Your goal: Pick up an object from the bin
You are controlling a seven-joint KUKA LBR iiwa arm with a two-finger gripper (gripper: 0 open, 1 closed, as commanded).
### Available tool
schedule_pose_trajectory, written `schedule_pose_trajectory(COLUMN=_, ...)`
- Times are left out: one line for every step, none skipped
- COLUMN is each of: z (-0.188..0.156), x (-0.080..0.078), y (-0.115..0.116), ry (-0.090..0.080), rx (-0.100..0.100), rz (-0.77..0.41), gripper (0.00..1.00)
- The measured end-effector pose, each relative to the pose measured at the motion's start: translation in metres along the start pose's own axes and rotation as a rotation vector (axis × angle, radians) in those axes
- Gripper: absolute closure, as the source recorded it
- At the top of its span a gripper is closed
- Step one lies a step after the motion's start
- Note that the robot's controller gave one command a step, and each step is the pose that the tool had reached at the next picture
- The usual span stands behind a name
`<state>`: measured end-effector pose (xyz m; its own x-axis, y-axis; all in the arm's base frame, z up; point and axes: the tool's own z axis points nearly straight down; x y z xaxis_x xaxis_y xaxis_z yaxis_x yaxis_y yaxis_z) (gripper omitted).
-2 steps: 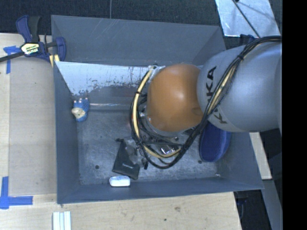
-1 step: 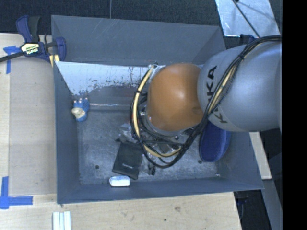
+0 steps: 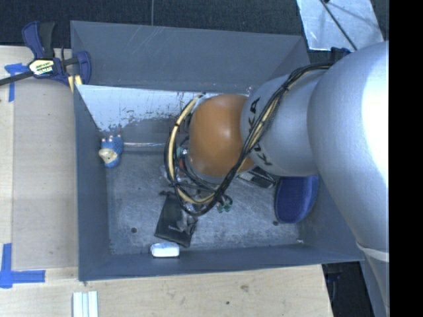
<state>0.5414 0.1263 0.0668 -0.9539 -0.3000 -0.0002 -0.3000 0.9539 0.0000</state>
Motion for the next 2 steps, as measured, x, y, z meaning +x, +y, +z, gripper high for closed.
schedule_pose_trajectory(z=-0.004, x=-0.001, y=0.000, ry=-0.005, rx=0.000, rz=-0.001, gripper=1.00)
schedule_pose_trajectory(z=-0.138, x=-0.003, y=0.011, ry=-0.012, rx=0.001, rz=0.003, gripper=1.00)
